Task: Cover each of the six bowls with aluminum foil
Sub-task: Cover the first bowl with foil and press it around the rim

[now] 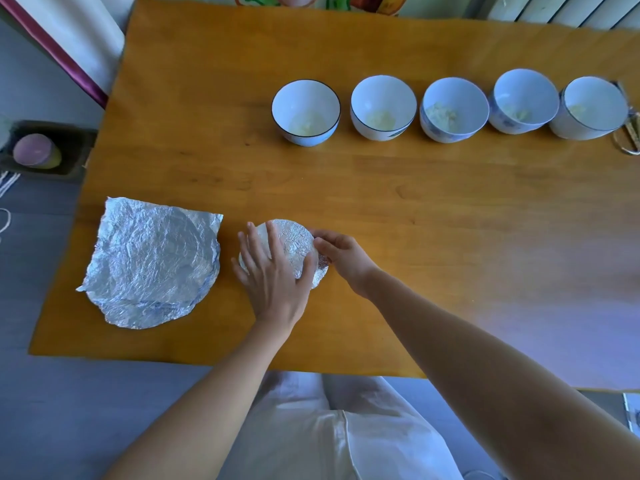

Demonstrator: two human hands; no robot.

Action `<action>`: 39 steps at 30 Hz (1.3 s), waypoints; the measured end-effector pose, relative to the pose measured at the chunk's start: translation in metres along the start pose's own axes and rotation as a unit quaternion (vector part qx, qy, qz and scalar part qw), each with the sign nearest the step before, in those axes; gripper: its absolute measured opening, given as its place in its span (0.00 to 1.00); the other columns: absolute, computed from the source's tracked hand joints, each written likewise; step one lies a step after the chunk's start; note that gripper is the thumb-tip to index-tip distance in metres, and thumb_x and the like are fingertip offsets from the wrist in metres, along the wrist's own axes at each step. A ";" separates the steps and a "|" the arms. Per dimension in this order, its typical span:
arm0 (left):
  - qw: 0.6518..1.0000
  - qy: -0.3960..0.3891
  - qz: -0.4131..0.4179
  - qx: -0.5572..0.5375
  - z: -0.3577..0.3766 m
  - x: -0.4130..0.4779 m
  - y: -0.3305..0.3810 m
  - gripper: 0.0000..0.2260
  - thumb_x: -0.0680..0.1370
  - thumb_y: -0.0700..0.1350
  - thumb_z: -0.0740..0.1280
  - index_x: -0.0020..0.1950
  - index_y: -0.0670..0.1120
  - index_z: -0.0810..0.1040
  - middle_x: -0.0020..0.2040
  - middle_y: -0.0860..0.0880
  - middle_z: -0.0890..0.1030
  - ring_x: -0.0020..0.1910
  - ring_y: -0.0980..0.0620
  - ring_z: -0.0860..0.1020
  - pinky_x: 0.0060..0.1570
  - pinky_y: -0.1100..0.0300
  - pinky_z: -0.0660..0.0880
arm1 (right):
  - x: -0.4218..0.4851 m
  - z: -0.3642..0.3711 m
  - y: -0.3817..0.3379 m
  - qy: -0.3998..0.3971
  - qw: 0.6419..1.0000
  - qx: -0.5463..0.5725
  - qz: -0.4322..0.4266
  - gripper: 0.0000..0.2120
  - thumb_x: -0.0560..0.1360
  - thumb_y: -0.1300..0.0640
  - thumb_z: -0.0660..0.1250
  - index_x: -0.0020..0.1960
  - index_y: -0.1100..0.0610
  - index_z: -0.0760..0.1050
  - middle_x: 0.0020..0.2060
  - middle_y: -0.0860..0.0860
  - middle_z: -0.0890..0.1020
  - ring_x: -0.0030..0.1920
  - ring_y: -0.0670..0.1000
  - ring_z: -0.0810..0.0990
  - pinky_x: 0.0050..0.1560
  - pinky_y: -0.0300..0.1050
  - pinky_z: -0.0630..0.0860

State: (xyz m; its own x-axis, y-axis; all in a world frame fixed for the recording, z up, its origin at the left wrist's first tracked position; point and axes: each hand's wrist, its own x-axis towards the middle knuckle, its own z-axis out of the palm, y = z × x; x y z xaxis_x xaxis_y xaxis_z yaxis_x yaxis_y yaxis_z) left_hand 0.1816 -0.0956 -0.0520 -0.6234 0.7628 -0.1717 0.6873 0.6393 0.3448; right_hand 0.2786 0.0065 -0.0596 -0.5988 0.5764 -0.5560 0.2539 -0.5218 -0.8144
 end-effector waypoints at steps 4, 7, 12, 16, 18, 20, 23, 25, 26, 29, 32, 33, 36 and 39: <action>0.999 0.004 0.036 0.030 -0.003 -0.004 -0.015 0.48 0.73 0.75 0.48 0.82 0.43 0.49 0.81 0.38 0.50 0.80 0.37 0.49 0.75 0.35 0.48 | 0.004 0.000 0.001 -0.001 1.000 -0.011 0.004 0.14 0.83 0.62 0.58 0.65 0.60 0.76 0.52 0.55 0.83 0.50 0.49 0.81 0.52 0.40 0.77; 0.990 -0.001 0.117 0.075 -0.011 0.008 -0.014 0.47 0.72 0.77 0.50 0.82 0.49 0.52 0.82 0.44 0.48 0.80 0.37 0.46 0.74 0.34 0.43 | 0.004 -0.002 -0.002 -0.008 1.000 -0.019 0.007 0.14 0.83 0.61 0.58 0.66 0.59 0.76 0.52 0.54 0.83 0.49 0.47 0.81 0.51 0.37 0.77; 0.964 -0.046 0.202 0.168 -0.005 0.028 -0.012 0.38 0.73 0.75 0.49 0.80 0.59 0.56 0.81 0.48 0.56 0.79 0.39 0.54 0.70 0.28 0.54 | 0.003 -0.003 -0.005 0.001 0.999 -0.050 0.013 0.14 0.82 0.60 0.59 0.65 0.58 0.76 0.60 0.57 0.81 0.56 0.51 0.80 0.55 0.41 0.76; 0.966 -0.032 0.190 0.171 0.001 0.027 -0.014 0.35 0.74 0.71 0.50 0.80 0.60 0.57 0.81 0.49 0.58 0.79 0.40 0.55 0.69 0.31 0.55 | 0.000 -0.008 -0.005 0.009 0.996 -0.084 -0.008 0.19 0.78 0.67 0.55 0.63 0.57 0.77 0.65 0.53 0.74 0.63 0.51 0.74 0.59 0.40 0.70; 0.967 -0.028 0.192 0.164 0.000 0.027 -0.013 0.34 0.74 0.70 0.51 0.79 0.60 0.58 0.80 0.49 0.59 0.79 0.40 0.56 0.68 0.32 0.56 | -0.003 -0.010 -0.004 0.004 0.991 -0.128 -0.040 0.21 0.77 0.70 0.55 0.64 0.57 0.77 0.63 0.51 0.75 0.63 0.48 0.73 0.61 0.38 0.70; 0.968 -0.027 0.193 0.159 0.000 0.027 -0.013 0.34 0.74 0.70 0.52 0.79 0.59 0.60 0.80 0.48 0.60 0.79 0.40 0.56 0.68 0.32 0.56 | -0.003 -0.011 -0.001 -0.004 0.985 -0.158 -0.069 0.22 0.76 0.71 0.58 0.64 0.56 0.77 0.58 0.46 0.78 0.60 0.45 0.75 0.63 0.39 0.71; 0.968 -0.026 0.194 0.158 0.000 0.027 -0.013 0.34 0.74 0.69 0.52 0.78 0.59 0.60 0.80 0.48 0.60 0.79 0.40 0.56 0.68 0.32 0.56 | 0.000 -0.012 0.001 0.013 0.986 -0.150 -0.078 0.21 0.74 0.72 0.61 0.61 0.56 0.80 0.52 0.43 0.83 0.53 0.43 0.80 0.60 0.43 0.75; 0.969 -0.024 0.193 0.152 -0.001 0.027 -0.013 0.34 0.74 0.69 0.52 0.78 0.59 0.61 0.80 0.48 0.60 0.79 0.40 0.56 0.68 0.32 0.56 | 0.002 -0.014 0.003 0.038 0.985 -0.146 -0.085 0.18 0.73 0.71 0.63 0.57 0.55 0.81 0.51 0.47 0.84 0.51 0.44 0.82 0.59 0.46 0.77; 0.969 -0.023 0.193 0.150 -0.001 0.026 -0.013 0.34 0.74 0.68 0.52 0.78 0.58 0.61 0.80 0.48 0.60 0.79 0.40 0.56 0.68 0.32 0.56 | 0.002 -0.015 0.004 0.051 0.984 -0.143 -0.088 0.16 0.73 0.70 0.65 0.56 0.55 0.81 0.49 0.48 0.85 0.50 0.43 0.82 0.58 0.47 0.78; 0.970 -0.026 0.192 0.148 -0.002 0.026 -0.012 0.33 0.74 0.68 0.52 0.78 0.58 0.62 0.80 0.48 0.60 0.78 0.40 0.57 0.68 0.31 0.56 | 0.001 -0.018 0.008 0.074 0.982 -0.147 -0.090 0.10 0.74 0.67 0.69 0.50 0.54 0.81 0.46 0.53 0.86 0.46 0.47 0.83 0.54 0.50 0.78; 0.970 -0.026 0.192 0.149 -0.002 0.026 -0.012 0.33 0.74 0.68 0.53 0.78 0.58 0.62 0.80 0.48 0.60 0.78 0.40 0.57 0.68 0.31 0.56 | 0.002 -0.019 0.010 0.075 0.980 -0.154 -0.096 0.07 0.75 0.64 0.70 0.50 0.55 0.83 0.45 0.55 0.86 0.46 0.48 0.83 0.54 0.48 0.78; 0.970 -0.027 0.191 0.147 -0.002 0.026 -0.012 0.33 0.74 0.68 0.53 0.78 0.58 0.62 0.80 0.48 0.60 0.78 0.40 0.57 0.68 0.31 0.56 | 0.003 -0.020 0.009 0.075 0.979 -0.160 -0.098 0.07 0.75 0.64 0.70 0.49 0.55 0.83 0.45 0.54 0.86 0.45 0.47 0.83 0.53 0.47 0.78; 0.970 -0.033 0.190 0.148 -0.002 0.026 -0.011 0.33 0.74 0.68 0.53 0.78 0.59 0.61 0.80 0.49 0.60 0.79 0.39 0.56 0.68 0.31 0.55 | 0.006 -0.021 0.006 0.070 0.980 -0.168 -0.078 0.05 0.75 0.63 0.70 0.47 0.55 0.83 0.40 0.49 0.85 0.41 0.44 0.82 0.48 0.41 0.78; 0.970 -0.039 0.188 0.152 -0.001 0.026 -0.011 0.34 0.74 0.69 0.52 0.78 0.59 0.60 0.80 0.49 0.58 0.79 0.40 0.55 0.69 0.31 0.55 | 0.010 -0.020 0.004 0.069 0.980 -0.181 -0.037 0.03 0.75 0.62 0.71 0.48 0.59 0.83 0.37 0.49 0.83 0.37 0.41 0.79 0.44 0.37 0.75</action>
State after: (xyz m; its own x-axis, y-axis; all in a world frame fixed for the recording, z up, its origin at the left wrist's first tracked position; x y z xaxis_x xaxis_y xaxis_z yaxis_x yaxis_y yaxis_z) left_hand 0.1571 -0.0830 -0.0592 -0.2856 0.9447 -0.1609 0.9459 0.3049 0.1113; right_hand 0.2890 0.0231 -0.0714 -0.5243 0.6969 -0.4893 0.4813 -0.2315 -0.8454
